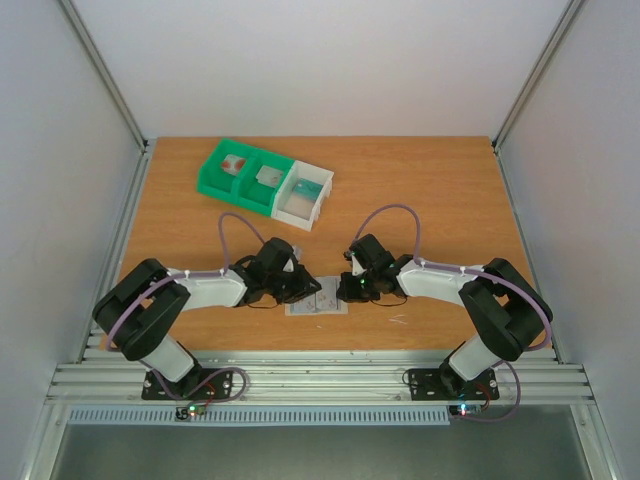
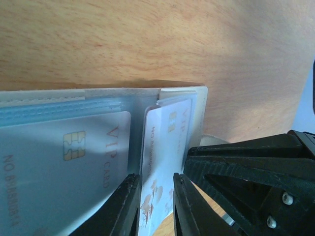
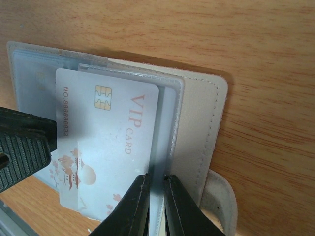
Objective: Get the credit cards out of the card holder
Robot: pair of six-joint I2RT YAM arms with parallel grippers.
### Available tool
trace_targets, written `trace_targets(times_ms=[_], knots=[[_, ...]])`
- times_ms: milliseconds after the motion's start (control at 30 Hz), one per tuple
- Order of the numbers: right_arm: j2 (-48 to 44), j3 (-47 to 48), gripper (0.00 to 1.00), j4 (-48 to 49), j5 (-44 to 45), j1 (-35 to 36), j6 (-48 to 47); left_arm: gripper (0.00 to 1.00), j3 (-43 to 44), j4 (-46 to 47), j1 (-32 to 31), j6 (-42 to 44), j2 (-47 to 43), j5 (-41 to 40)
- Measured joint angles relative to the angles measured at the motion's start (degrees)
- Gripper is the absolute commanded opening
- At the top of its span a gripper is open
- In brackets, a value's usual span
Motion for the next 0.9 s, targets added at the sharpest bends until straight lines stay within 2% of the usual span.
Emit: trace_targets(times_ms=[167, 433, 900], knots=[[0.0, 0.0, 0.13, 0.1, 0.0, 0.0, 0.0, 0.22, 0.0, 0.8, 0.0, -0.9, 0.9, 0.1], [0.0, -0.1, 0.12, 0.2, 0.0, 0.0, 0.0, 0.01, 0.0, 1.4, 0.0, -1.2, 1.8, 0.1], [-0.2, -0.5, 0.09, 0.7, 0.0, -0.1, 0.0, 0.00, -0.7, 1.8, 0.0, -1.2, 1.2, -0.4]])
